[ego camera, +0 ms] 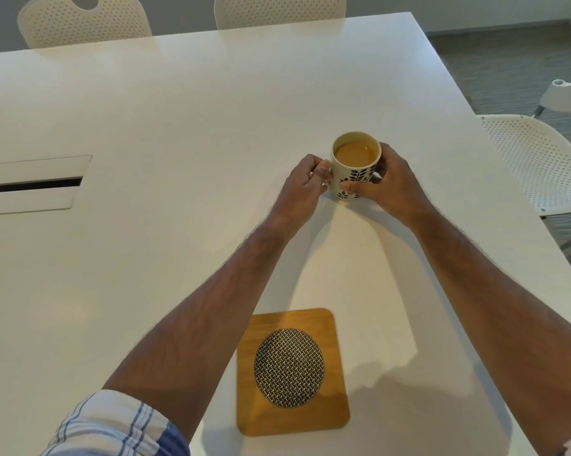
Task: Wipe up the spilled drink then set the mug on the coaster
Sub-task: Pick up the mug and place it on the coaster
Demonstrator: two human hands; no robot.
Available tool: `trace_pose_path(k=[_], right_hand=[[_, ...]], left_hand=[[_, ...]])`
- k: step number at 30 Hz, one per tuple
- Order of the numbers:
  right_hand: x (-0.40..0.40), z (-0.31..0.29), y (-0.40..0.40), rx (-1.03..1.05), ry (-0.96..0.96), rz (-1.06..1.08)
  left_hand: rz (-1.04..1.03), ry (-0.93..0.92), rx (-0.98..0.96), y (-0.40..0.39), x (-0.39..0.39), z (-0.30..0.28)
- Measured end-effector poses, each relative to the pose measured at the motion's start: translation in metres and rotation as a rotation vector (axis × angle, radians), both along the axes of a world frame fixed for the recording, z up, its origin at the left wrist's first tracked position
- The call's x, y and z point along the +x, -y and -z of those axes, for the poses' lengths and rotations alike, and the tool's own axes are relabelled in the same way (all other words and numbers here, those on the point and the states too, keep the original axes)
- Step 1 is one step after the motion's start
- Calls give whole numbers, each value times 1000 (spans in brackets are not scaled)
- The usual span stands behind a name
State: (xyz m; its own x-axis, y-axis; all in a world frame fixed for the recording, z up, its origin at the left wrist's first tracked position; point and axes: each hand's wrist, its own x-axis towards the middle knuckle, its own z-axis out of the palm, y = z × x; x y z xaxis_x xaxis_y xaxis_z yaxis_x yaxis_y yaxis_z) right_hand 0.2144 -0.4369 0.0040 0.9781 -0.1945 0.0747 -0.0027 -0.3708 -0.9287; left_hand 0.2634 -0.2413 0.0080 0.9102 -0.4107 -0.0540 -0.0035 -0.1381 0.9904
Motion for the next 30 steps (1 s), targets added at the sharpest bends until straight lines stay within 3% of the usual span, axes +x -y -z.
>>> trace_pose_path(k=[30], right_hand=[[-86,-47,-63,-41,125,-47]], left_hand=[[56,46,-41,-74,-85,-59]])
